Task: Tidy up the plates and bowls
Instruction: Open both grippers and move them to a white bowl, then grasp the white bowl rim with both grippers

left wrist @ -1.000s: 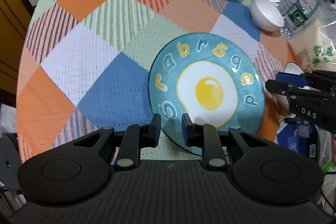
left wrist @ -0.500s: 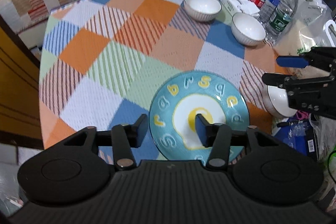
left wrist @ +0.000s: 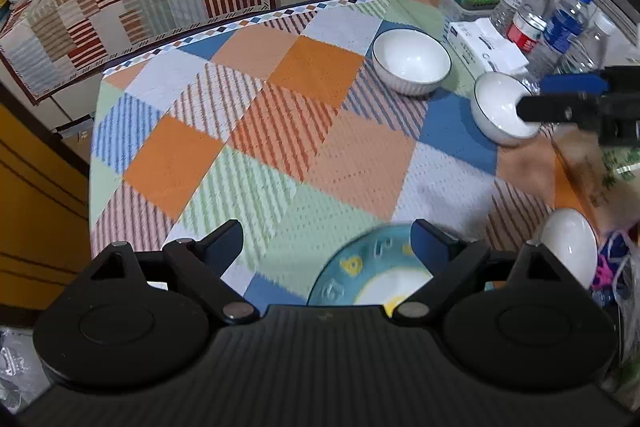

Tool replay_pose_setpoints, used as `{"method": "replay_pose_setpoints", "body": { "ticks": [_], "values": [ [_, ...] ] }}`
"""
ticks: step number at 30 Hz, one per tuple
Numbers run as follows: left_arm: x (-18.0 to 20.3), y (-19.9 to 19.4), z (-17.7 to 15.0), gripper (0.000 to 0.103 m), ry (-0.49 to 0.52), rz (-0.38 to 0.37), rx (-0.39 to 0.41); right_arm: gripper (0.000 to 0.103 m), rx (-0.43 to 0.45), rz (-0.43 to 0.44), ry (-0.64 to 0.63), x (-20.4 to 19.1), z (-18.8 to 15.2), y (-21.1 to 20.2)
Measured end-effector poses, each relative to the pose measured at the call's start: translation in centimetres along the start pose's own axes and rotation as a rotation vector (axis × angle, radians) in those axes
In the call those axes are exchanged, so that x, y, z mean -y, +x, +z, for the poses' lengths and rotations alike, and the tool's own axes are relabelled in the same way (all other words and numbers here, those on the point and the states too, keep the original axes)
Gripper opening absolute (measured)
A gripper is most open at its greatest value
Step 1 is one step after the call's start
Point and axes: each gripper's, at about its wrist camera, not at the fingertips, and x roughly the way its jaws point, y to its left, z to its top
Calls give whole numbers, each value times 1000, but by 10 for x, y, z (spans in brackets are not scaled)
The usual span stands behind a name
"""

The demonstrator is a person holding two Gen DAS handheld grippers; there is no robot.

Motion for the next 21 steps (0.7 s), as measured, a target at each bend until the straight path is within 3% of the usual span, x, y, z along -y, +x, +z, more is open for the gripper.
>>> {"method": "replay_pose_setpoints", "body": {
  "ticks": [7, 16, 21],
  "values": [
    [-5, 52, 32, 91, -85, -50, 75, 63, 65, -7, 42, 48, 31, 57],
    [-5, 128, 74, 88, -205, -171, 56, 62, 38, -73, 239, 111, 34, 134],
    [-8, 161, 93, 87, -380, -283, 85, 54, 13, -104, 314, 135, 38, 168]
  ]
}}
